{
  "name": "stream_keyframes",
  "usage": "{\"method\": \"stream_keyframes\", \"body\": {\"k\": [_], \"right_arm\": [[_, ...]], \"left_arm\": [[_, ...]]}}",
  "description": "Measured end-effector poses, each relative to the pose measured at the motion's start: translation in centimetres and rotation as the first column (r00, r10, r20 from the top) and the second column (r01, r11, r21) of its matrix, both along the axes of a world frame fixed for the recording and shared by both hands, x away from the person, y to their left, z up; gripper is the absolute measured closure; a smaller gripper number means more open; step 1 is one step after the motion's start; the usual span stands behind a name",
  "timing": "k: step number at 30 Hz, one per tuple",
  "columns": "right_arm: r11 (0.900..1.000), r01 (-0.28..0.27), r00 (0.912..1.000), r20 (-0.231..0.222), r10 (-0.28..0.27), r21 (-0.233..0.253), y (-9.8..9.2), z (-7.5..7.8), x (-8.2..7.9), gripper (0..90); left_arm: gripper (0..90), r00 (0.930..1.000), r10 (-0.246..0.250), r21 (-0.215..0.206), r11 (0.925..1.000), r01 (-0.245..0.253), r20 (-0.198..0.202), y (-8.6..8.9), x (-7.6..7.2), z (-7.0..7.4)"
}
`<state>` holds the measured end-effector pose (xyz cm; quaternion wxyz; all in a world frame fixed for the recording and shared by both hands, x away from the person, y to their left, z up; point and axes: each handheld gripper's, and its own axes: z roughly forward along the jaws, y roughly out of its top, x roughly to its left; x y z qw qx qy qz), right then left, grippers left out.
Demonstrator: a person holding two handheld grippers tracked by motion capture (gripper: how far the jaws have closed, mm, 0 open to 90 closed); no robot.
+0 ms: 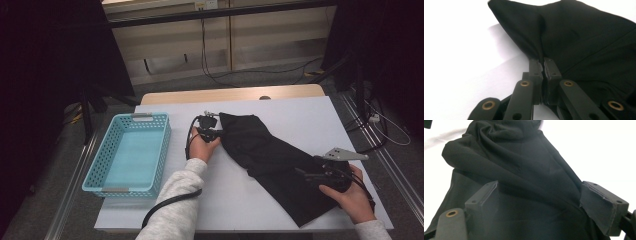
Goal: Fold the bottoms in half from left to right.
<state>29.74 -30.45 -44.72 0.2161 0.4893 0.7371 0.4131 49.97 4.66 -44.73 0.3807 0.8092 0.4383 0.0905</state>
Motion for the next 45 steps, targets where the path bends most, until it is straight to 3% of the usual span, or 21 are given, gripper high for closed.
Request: {"method": "stream_keyframes", "body": {"k": [11, 16, 20, 23, 26, 30, 33, 34, 37, 40, 45], "right_arm": [[1.000, 0.002, 1.0000, -0.001, -0.002, -0.003, -0.1, 0.0, -0.1, 16.4], [1.000, 0.016, 0.9999, -0.002, -0.016, -0.016, -0.6, 0.2, -0.4, 20.1], [0.998, 0.046, 0.9989, -0.010, -0.046, -0.037, -1.6, 0.3, -0.7, 24.1], [0.994, 0.098, 0.9950, -0.018, -0.099, -0.052, -2.4, 0.2, -0.8, 18.9], [0.993, 0.108, 0.9929, -0.044, -0.110, -0.046, -2.7, -0.1, -0.8, 22.1], [0.994, 0.087, 0.9916, -0.091, -0.092, -0.059, -2.7, -0.5, -0.8, 34.5], [0.994, 0.046, 0.9878, -0.144, -0.060, -0.094, -2.4, -1.0, -0.7, 50.7], [0.994, 0.046, 0.9881, -0.142, -0.059, -0.097, -2.4, -1.1, -0.8, 52.2], [0.994, 0.065, 0.9845, -0.157, -0.078, -0.084, -2.6, -0.9, -0.8, 69.5], [0.998, 0.039, 0.9844, -0.169, -0.047, -0.050, -3.0, -0.8, -0.7, 88.3], [0.998, 0.054, 0.9866, -0.152, -0.059, -0.038, -4.3, -0.3, -0.6, 89.4]], "left_arm": [[86.5, 0.9970, 0.077, -0.050, 0.9958, -0.077, -0.006, 3.1, 0.1, 0.6], [86.4, 0.9932, 0.116, -0.042, 0.9923, -0.116, 0.003, 4.7, -0.2, 0.5], [86.3, 0.9893, 0.146, -0.039, 0.9886, -0.146, 0.004, 6.1, -0.4, 0.4], [86.3, 0.9860, 0.167, -0.042, 0.9852, -0.166, 0.006, 6.7, -0.3, 0.5], [86.3, 0.9848, 0.173, -0.035, 0.9844, -0.172, 0.016, 7.1, -0.3, 0.6], [86.1, 0.9858, 0.166, -0.033, 0.9857, -0.165, 0.023, 7.0, -0.2, 0.7], [86.0, 0.9861, 0.165, -0.041, 0.9855, -0.165, 0.017, 6.9, -0.2, 0.6], [85.9, 0.9861, 0.166, -0.044, 0.9853, -0.165, 0.014, 6.9, -0.2, 0.5], [85.6, 0.9874, 0.158, -0.047, 0.9865, -0.157, 0.012, 7.0, -0.3, 0.4], [85.2, 0.9874, 0.158, -0.057, 0.9860, -0.157, 0.013, 6.9, -0.3, 0.3], [83.8, 0.9899, 0.141, -0.071, 0.9877, -0.139, 0.019, 6.5, -0.4, 0.4]]}}
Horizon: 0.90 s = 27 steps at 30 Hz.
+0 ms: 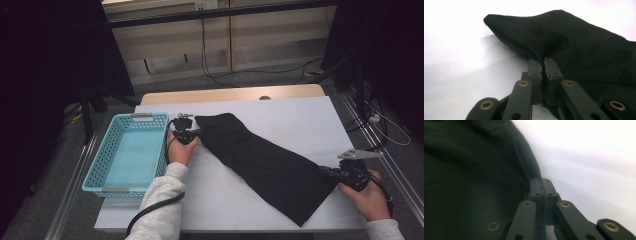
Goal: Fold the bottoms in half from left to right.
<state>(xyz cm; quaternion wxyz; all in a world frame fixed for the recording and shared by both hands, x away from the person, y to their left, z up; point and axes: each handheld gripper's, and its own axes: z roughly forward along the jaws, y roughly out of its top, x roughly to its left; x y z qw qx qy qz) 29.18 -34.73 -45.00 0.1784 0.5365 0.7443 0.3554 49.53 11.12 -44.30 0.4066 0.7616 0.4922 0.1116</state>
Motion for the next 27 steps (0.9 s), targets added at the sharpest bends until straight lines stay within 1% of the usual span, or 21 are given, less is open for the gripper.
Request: {"method": "stream_keyframes", "body": {"k": [1, 2, 3, 4, 5, 6, 7, 8, 9, 10, 11, 13, 15, 18, 20, 21, 22, 23, 24, 26, 27], "right_arm": [[1.000, 0.010, 1.0000, 0.000, -0.010, 0.002, -0.3, 0.0, 0.1, 89.4], [1.000, 0.030, 0.9995, 0.005, -0.030, 0.006, -0.7, 0.1, 0.2, 89.4], [0.999, 0.035, 0.9993, 0.013, -0.035, 0.006, -0.9, 0.1, 0.3, 88.9], [0.999, 0.049, 0.9986, 0.022, -0.049, 0.011, -1.3, 0.0, 0.4, 83.4], [0.997, 0.077, 0.9968, 0.024, -0.077, 0.000, -1.5, 0.0, 0.4, 79.8], [0.995, 0.100, 0.9945, 0.032, -0.100, -0.019, -1.7, -0.1, 0.4, 74.7], [0.995, 0.099, 0.9943, 0.040, -0.099, -0.002, -1.8, 0.0, 0.4, 68.1], [0.995, 0.099, 0.9941, 0.043, -0.099, 0.010, -1.8, 0.1, 0.2, 68.1], [0.997, 0.070, 0.9958, 0.057, -0.071, 0.009, -1.6, 0.4, 0.0, 68.1], [0.998, 0.060, 0.9963, 0.062, -0.060, 0.010, -1.4, 0.5, -0.2, 67.3], [0.999, 0.049, 0.9966, 0.067, -0.049, 0.002, -1.2, 0.6, -0.3, 68.6], [1.000, 0.023, 0.9982, 0.056, -0.022, -0.003, -0.7, 0.7, -0.4, 69.8], [0.999, 0.019, 0.9992, 0.037, -0.018, -0.030, -0.5, 0.4, -0.5, 70.8], [0.999, 0.024, 0.9997, -0.003, -0.025, -0.041, -0.9, -0.1, -0.6, 71.7], [0.998, 0.034, 0.9994, -0.010, -0.034, -0.055, -1.1, -0.2, -0.7, 72.5], [0.998, 0.033, 0.9992, -0.022, -0.034, -0.053, -1.1, -0.3, -0.7, 74.4], [0.998, 0.039, 0.9990, -0.018, -0.040, -0.046, -1.1, -0.4, -0.8, 79.9], [0.999, 0.025, 0.9993, -0.027, -0.026, -0.038, -1.1, -0.4, -0.8, 85.7], [0.999, 0.015, 0.9993, -0.033, -0.016, -0.033, -1.0, -0.3, -0.7, 88.8], [0.999, 0.013, 0.9996, -0.024, -0.014, -0.045, -0.8, -0.1, -0.7, 90.0], [0.999, 0.017, 0.9996, -0.022, -0.018, -0.043, -0.8, 0.1, -0.7, 90.0]], "left_arm": [[83.1, 0.9999, -0.012, 0.005, 0.9999, 0.012, 0.004, -0.1, 0.0, 0.0], [81.4, 0.9999, -0.011, 0.005, 0.9999, 0.011, 0.009, -0.2, -0.1, 0.0], [78.9, 0.9997, -0.018, 0.003, 0.9998, 0.017, 0.017, -0.4, -0.1, 0.0], [74.4, 0.9996, -0.020, -0.003, 0.9998, 0.020, 0.019, -0.5, -0.1, -0.1], [70.7, 0.9992, -0.031, 0.009, 0.9995, 0.031, 0.026, -0.5, -0.1, -0.1], [63.3, 0.9987, -0.029, 0.016, 0.9995, 0.028, 0.042, -0.6, -0.1, 0.0], [55.9, 0.9982, -0.029, 0.012, 0.9995, 0.028, 0.052, -0.6, -0.1, 0.0], [51.5, 0.9979, -0.038, 0.012, 0.9992, 0.037, 0.052, -0.6, -0.1, 0.0], [45.8, 0.9976, -0.038, 0.013, 0.9992, 0.038, 0.057, -0.7, -0.2, 0.0], [41.7, 0.9968, -0.049, 0.033, 0.9983, 0.047, 0.063, -0.7, -0.2, 0.0], [38.7, 0.9966, -0.049, 0.031, 0.9984, 0.047, 0.067, -0.8, -0.3, 0.0], [32.9, 0.9957, -0.058, 0.032, 0.9979, 0.056, 0.072, -0.8, -0.5, -0.1], [25.4, 0.9937, -0.064, 0.029, 0.9977, 0.061, 0.092, -0.9, -0.7, -0.2], [23.4, 0.9913, -0.082, 0.045, 0.9960, 0.077, 0.103, -0.9, -1.2, -0.1], [22.8, 0.9894, -0.092, 0.057, 0.9947, 0.086, 0.113, -1.1, -1.5, -0.3], [22.6, 0.9878, -0.105, 0.076, 0.9924, 0.097, 0.115, -1.0, -1.6, -0.3], [22.5, 0.9869, -0.111, 0.081, 0.9915, 0.102, 0.117, -1.0, -1.7, -0.2], [22.3, 0.9867, -0.113, 0.080, 0.9914, 0.104, 0.117, -1.0, -1.8, -0.2], [22.1, 0.9859, -0.117, 0.079, 0.9910, 0.108, 0.120, -1.0, -1.8, -0.2], [21.7, 0.9854, -0.119, 0.081, 0.9907, 0.110, 0.121, -1.0, -1.9, 0.0], [21.6, 0.9854, -0.118, 0.073, 0.9913, 0.109, 0.123, -1.0, -1.9, 0.1]]}}
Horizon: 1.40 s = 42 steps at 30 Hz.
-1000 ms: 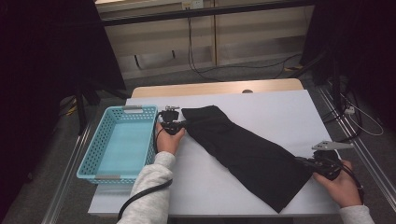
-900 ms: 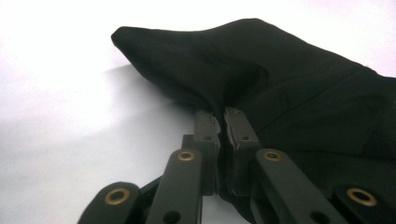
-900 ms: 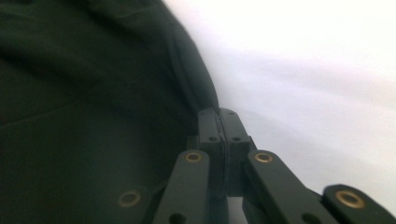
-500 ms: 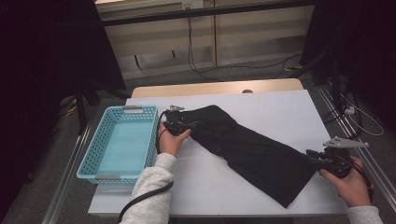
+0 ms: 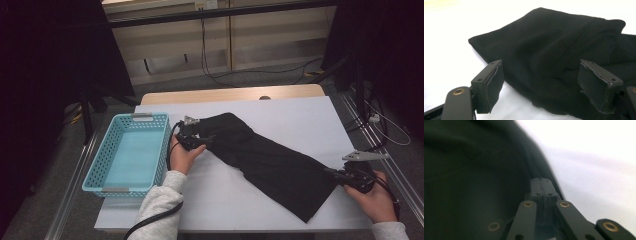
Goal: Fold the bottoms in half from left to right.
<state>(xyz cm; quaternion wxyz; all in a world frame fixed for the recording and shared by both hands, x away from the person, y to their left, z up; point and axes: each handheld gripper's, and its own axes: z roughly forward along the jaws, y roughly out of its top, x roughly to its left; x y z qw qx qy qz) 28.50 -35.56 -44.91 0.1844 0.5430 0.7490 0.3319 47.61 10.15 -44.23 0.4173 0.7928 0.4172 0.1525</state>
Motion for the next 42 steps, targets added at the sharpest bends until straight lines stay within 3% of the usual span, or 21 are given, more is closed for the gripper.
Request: {"method": "stream_keyframes", "body": {"k": [3, 4, 9, 10, 11, 14, 17, 22, 24, 26, 28, 31, 33, 34, 37, 40, 42], "right_arm": [[0.999, 0.016, 0.9993, 0.032, -0.017, 0.033, -0.5, 1.0, 0.0, 90.0], [0.999, 0.025, 0.9990, 0.036, -0.026, 0.023, -0.7, 1.1, 0.0, 90.0], [0.998, 0.064, 0.9979, 0.012, -0.064, 0.008, -1.8, 0.4, 0.6, 89.7], [0.998, 0.056, 0.9983, 0.013, -0.057, 0.024, -2.1, 0.3, 0.7, 87.9], [0.996, 0.067, 0.9977, -0.007, -0.067, 0.065, -2.3, 0.2, 0.7, 80.9], [0.995, 0.086, 0.9961, -0.022, -0.085, 0.051, -2.3, -0.5, 0.6, 65.0], [0.994, 0.099, 0.9950, -0.020, -0.098, 0.047, -2.4, -0.4, 0.4, 57.7], [0.996, 0.086, 0.9961, -0.020, -0.086, 0.039, -1.8, -0.6, 0.2, 72.1], [0.997, 0.062, 0.9977, -0.030, -0.061, 0.047, -1.4, -0.5, 0.2, 86.9], [0.997, 0.066, 0.9976, -0.025, -0.065, 0.047, -1.0, -0.6, 0.3, 88.3], [0.997, 0.067, 0.9974, -0.026, -0.066, 0.036, -1.2, -0.2, 0.2, 88.7], [0.993, 0.099, 0.9950, -0.021, -0.097, 0.064, -2.4, 0.2, -0.1, 88.9], [0.992, 0.112, 0.9936, -0.017, -0.111, 0.053, -2.8, 0.4, -0.2, 89.0], [0.990, 0.138, 0.9904, -0.012, -0.138, 0.027, -3.8, 0.4, -0.5, 88.9], [0.989, 0.143, 0.9897, -0.010, -0.143, 0.040, -4.1, 0.3, -0.5, 88.2], [0.993, 0.118, 0.9930, -0.008, -0.118, 0.022, -3.5, 0.2, -0.3, 83.2], [0.994, 0.105, 0.9945, 0.000, -0.105, 0.023, -3.0, 0.2, -0.1, 70.1]], "left_arm": [[21.5, 1.0000, -0.007, 0.010, 0.9999, 0.007, -0.001, 0.2, 0.0, 0.2], [21.5, 1.0000, -0.001, 0.011, 0.9999, 0.001, 0.003, 0.2, 0.1, 0.3], [20.8, 1.0000, 0.004, 0.014, 0.9999, -0.004, -0.003, 0.3, 0.4, 0.4], [20.8, 0.9999, 0.007, 0.010, 0.9999, -0.007, -0.009, 0.4, 0.4, 0.4], [20.5, 0.9999, 0.009, 0.014, 0.9999, -0.009, -0.007, 0.4, 0.4, 0.4], [20.2, 0.9999, 0.006, 0.018, 0.9998, -0.006, -0.009, 0.4, 0.4, 0.3], [20.1, 1.0000, 0.005, 0.022, 0.9998, -0.005, -0.006, 0.4, 0.4, 0.3], [19.1, 0.9999, 0.005, 0.022, 0.9998, -0.005, -0.011, 0.3, 0.4, 0.5], [18.4, 0.9999, 0.015, 0.016, 0.9998, -0.015, -0.008, 0.3, 0.5, 0.5], [18.3, 0.9998, 0.020, 0.012, 0.9997, -0.020, -0.009, 0.2, 0.6, 0.6], [18.3, 0.9995, 0.030, 0.005, 0.9995, -0.030, -0.012, 0.2, 0.8, 0.6], [17.5, 0.9989, 0.042, 0.012, 0.9991, -0.041, -0.021, 0.1, 1.2, 0.5], [17.5, 0.9987, 0.043, 0.011, 0.9990, -0.043, -0.027, 0.1, 1.4, 0.4], [17.5, 0.9984, 0.048, 0.030, 0.9984, -0.048, -0.028, 0.1, 1.8, 0.2], [18.4, 0.9965, 0.074, 0.033, 0.9968, -0.073, -0.039, 0.0, 2.5, -0.2], [20.6, 0.9934, 0.098, 0.056, 0.9939, -0.095, -0.060, 0.2, 3.3, -0.7], [23.6, 0.9919, 0.113, 0.064, 0.9919, -0.110, -0.057, 0.2, 3.7, -1.0]]}}
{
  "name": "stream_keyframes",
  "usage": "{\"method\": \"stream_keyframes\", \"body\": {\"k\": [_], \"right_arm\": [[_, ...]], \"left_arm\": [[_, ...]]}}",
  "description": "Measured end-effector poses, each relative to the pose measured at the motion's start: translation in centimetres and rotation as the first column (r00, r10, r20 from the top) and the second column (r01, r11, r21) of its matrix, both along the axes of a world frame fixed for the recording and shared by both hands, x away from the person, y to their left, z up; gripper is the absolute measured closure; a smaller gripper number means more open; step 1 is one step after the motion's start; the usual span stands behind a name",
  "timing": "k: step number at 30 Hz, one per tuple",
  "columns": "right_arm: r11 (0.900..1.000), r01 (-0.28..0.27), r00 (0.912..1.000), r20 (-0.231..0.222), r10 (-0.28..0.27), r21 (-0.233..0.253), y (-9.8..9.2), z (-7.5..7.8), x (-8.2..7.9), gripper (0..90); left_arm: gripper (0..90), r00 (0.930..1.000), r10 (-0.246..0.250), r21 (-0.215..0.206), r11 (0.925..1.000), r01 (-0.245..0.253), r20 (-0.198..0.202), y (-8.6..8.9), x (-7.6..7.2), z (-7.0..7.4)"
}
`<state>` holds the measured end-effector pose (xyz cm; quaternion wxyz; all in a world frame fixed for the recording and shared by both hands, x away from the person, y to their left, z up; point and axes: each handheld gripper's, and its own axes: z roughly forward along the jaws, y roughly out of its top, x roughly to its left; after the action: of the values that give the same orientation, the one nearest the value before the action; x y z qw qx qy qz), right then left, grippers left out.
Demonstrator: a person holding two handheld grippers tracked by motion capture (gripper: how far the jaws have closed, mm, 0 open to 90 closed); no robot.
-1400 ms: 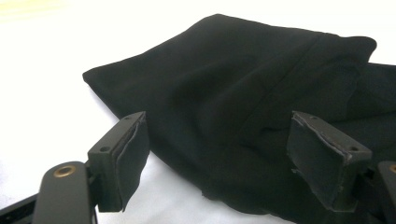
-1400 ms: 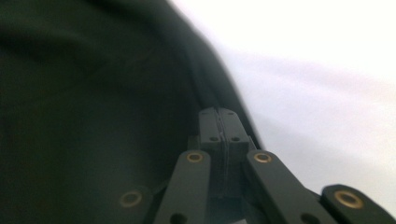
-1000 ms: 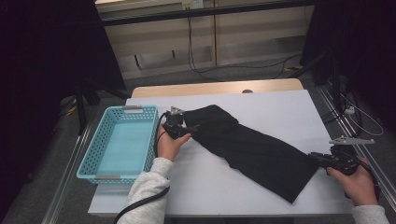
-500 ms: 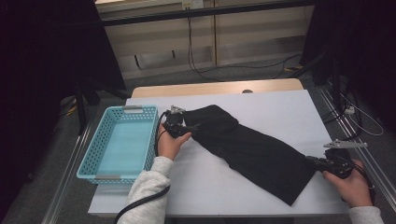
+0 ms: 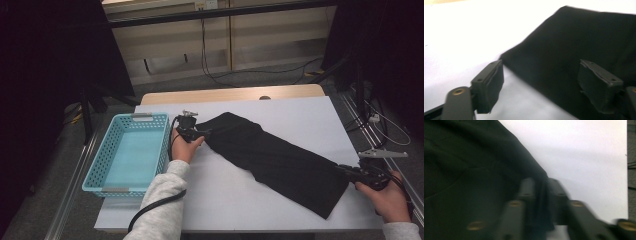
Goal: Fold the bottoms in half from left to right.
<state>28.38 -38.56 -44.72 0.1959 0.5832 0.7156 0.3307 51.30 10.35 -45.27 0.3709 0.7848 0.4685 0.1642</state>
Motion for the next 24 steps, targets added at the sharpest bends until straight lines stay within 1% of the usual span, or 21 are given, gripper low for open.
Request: {"method": "stream_keyframes", "body": {"k": [1, 2, 3, 4, 5, 6, 7, 8, 9, 11, 12, 13, 14, 15, 16, 17, 18, 19, 22, 23, 24], "right_arm": [[1.000, -0.006, 1.0000, -0.001, 0.006, -0.008, 0.3, 0.0, 0.1, 68.4], [1.000, -0.017, 0.9999, 0.001, 0.017, -0.009, 0.5, 0.0, 0.1, 66.6], [1.000, -0.017, 0.9998, 0.006, 0.017, -0.010, 0.7, 0.0, 0.2, 61.0], [1.000, -0.021, 0.9998, 0.008, 0.021, -0.013, 0.9, 0.0, 0.2, 58.6], [0.999, -0.036, 0.9993, 0.009, 0.036, -0.014, 1.1, 0.0, 0.3, 58.3], [0.999, -0.036, 0.9993, 0.011, 0.037, -0.015, 1.3, 0.1, 0.3, 55.3], [0.999, -0.033, 0.9994, 0.012, 0.033, -0.014, 1.5, 0.1, 0.3, 53.0], [0.999, -0.043, 0.9990, 0.014, 0.043, -0.008, 1.7, 0.2, 0.4, 52.9], [0.999, -0.052, 0.9984, 0.022, 0.052, -0.009, 1.8, 0.2, 0.4, 52.3], [0.998, -0.062, 0.9977, 0.027, 0.063, -0.009, 2.2, 0.4, 0.4, 50.2], [0.997, -0.071, 0.9969, 0.034, 0.071, -0.004, 2.4, 0.4, 0.5, 49.6], [0.998, -0.069, 0.9968, 0.039, 0.069, -0.005, 2.6, 0.5, 0.5, 48.0], [0.997, -0.076, 0.9962, 0.041, 0.076, -0.006, 2.7, 0.6, 0.5, 47.5], [0.996, -0.086, 0.9953, 0.046, 0.086, -0.002, 2.9, 0.7, 0.5, 47.1], [0.996, -0.088, 0.9948, 0.051, 0.088, -0.002, 3.1, 0.8, 0.5, 46.3], [0.996, -0.087, 0.9949, 0.052, 0.087, -0.003, 3.2, 0.9, 0.4, 46.0], [0.996, -0.093, 0.9941, 0.055, 0.093, -0.002, 3.4, 1.0, 0.4, 45.5], [0.995, -0.100, 0.9933, 0.058, 0.100, 0.003, 3.5, 1.0, 0.4, 44.7], [0.994, -0.110, 0.9922, 0.060, 0.110, 0.001, 3.9, 1.0, 0.4, 43.8], [0.993, -0.119, 0.9907, 0.066, 0.119, -0.001, 4.0, 1.0, 0.3, 43.4], [0.993, -0.122, 0.9903, 0.068, 0.121, 0.003, 4.1, 1.0, 0.3, 42.9]], "left_arm": [[24.4, 1.0000, 0.005, -0.004, 1.0000, -0.005, -0.004, 0.1, 0.2, -0.2], [26.1, 0.9998, 0.008, 0.000, 1.0000, -0.008, -0.018, 0.2, 0.4, -0.4], [28.2, 0.9997, 0.012, 0.015, 0.9998, -0.012, -0.021, 0.3, 0.5, -0.6], [28.8, 0.9996, 0.025, 0.001, 0.9997, -0.025, -0.016, 0.2, 0.6, -0.8], [32.4, 0.9996, 0.022, -0.005, 0.9997, -0.022, -0.016, 0.3, 0.8, -0.9], [35.4, 0.9996, 0.029, -0.004, 0.9996, -0.029, -0.006, 0.3, 0.9, -1.0], [37.7, 0.9997, 0.024, -0.001, 0.9997, -0.024, -0.010, 0.4, 1.0, -0.9], [40.6, 0.9995, 0.028, -0.008, 0.9996, -0.028, -0.012, 0.3, 1.1, -0.9], [43.1, 0.9992, 0.038, -0.007, 0.9993, -0.038, -0.014, 0.3, 1.2, -0.9], [53.3, 0.9989, 0.035, -0.012, 0.9993, -0.035, -0.033, 0.4, 1.4, -0.8], [56.1, 0.9986, 0.042, -0.010, 0.9991, -0.042, -0.032, 0.3, 1.4, -0.8], [61.1, 0.9983, 0.029, -0.016, 0.9994, -0.030, -0.050, 0.3, 1.5, -0.7], [68.4, 0.9976, 0.027, -0.037, 0.9989, -0.030, -0.064, 0.1, 1.5, -0.6], [74.4, 0.9973, 0.026, -0.040, 0.9988, -0.029, -0.069, -0.1, 1.5, -0.6], [78.6, 0.9971, 0.018, -0.043, 0.9988, -0.021, -0.074, -0.2, 1.5, -0.5], [82.8, 0.9974, 0.018, -0.033, 0.9992, -0.020, -0.070, -0.3, 1.5, -0.5], [84.0, 0.9975, 0.025, -0.030, 0.9992, -0.027, -0.066, -0.5, 1.6, -0.4], [84.9, 0.9971, 0.026, -0.026, 0.9993, -0.027, -0.071, -0.4, 1.7, -0.3], [87.0, 0.9977, 0.043, -0.049, 0.9978, -0.045, -0.054, 0.2, 2.1, 0.3], [87.1, 0.9977, 0.055, -0.050, 0.9971, -0.057, -0.040, 0.4, 2.2, 0.5], [87.2, 0.9980, 0.052, -0.032, 0.9981, -0.053, -0.037, 0.7, 2.4, 0.8]]}}
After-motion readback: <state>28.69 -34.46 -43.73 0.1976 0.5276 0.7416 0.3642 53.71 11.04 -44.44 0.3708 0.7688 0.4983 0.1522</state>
